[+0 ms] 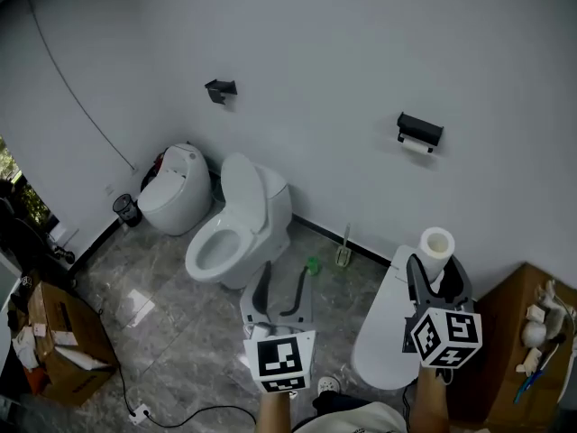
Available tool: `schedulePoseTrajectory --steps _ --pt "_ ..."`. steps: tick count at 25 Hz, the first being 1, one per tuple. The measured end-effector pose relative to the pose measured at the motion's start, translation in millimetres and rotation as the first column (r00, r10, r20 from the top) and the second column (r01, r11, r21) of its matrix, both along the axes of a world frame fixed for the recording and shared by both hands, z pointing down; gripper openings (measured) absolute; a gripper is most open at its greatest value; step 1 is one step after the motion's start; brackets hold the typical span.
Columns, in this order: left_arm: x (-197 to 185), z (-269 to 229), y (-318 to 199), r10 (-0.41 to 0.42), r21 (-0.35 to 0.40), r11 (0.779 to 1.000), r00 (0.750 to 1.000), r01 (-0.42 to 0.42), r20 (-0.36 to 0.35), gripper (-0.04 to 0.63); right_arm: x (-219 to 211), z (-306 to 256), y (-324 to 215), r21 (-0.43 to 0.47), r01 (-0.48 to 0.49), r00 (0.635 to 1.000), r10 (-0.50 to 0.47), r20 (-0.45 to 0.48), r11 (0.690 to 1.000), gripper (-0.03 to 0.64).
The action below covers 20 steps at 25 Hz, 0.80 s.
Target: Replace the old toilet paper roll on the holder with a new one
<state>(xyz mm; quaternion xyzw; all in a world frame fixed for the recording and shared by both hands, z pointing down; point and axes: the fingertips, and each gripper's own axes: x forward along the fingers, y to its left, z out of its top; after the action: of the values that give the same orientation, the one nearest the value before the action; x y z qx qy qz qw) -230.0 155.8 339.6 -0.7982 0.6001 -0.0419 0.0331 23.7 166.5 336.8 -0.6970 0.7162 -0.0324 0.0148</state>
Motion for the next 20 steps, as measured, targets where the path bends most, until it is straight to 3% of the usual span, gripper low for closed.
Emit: schedulePoseTrajectory --steps 12,20 --pt "38.9 2.1 -95.1 0.112 0.002 0.994 0.993 -0.112 0.02 0.229 36.1 2.1 -66.7 0.003 -0.112 0.993 0.112 0.022 0.994 0.305" --pt "68.7 1.8 -176.8 0.222 0.022 0.975 0.975 -0.223 0.018 0.227 55.0 5.6 -117.6 0.007 -0.214 0.977 0.214 0.019 0.977 0.305"
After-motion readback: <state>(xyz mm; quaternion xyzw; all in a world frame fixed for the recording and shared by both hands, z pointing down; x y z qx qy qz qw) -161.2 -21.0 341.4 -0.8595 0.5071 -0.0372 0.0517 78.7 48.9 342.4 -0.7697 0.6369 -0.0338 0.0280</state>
